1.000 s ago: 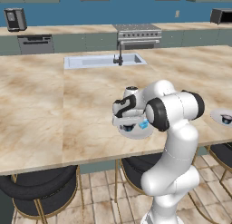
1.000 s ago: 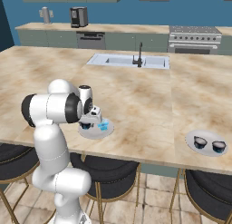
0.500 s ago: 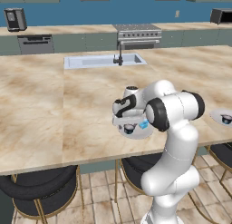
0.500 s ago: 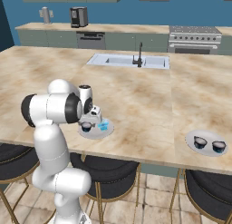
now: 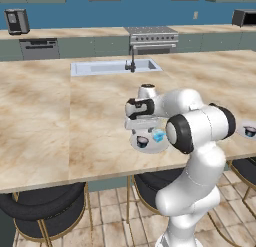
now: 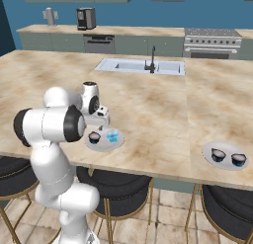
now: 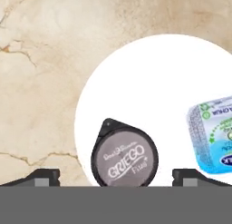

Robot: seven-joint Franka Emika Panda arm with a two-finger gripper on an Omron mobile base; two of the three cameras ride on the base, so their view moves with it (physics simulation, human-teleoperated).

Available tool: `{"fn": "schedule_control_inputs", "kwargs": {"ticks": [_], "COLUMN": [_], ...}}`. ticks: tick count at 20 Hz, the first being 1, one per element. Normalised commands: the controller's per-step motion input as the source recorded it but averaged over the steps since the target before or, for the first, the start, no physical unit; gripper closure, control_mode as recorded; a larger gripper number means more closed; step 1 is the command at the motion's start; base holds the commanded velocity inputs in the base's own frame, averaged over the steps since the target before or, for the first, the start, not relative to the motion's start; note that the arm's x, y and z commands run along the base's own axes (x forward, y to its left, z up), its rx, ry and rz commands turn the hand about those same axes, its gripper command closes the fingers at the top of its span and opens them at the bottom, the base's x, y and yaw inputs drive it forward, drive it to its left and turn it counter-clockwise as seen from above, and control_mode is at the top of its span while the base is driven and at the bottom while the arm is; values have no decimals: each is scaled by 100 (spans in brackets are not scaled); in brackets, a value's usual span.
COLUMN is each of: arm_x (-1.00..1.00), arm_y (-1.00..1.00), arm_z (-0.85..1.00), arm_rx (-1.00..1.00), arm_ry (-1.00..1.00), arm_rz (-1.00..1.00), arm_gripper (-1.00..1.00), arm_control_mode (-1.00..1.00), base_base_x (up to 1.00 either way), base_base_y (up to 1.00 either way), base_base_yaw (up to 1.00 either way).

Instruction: Place two yogurt containers on each plate.

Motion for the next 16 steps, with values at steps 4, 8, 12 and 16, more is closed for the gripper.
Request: {"fn": "schedule_control_inputs", "kwargs": {"ticks": [4, 8, 12, 16], "arm_x": [-91, -94, -69, -80], "arm_y": [0, 0, -11, -46], "arm_z": [72, 77, 68, 51], "arm_rx": [0, 0, 0, 2], "arm_ry": [-8, -10, -1, 0], "arm_rz": [0, 0, 0, 0], "arm_gripper": [-100, -100, -100, -100], "arm_control_mode": [-100, -100, -100, -100], "base_base_x": [0, 0, 0, 0], "base_base_y": [0, 0, 0, 0], "base_base_yaw": [0, 0, 0, 0]}}
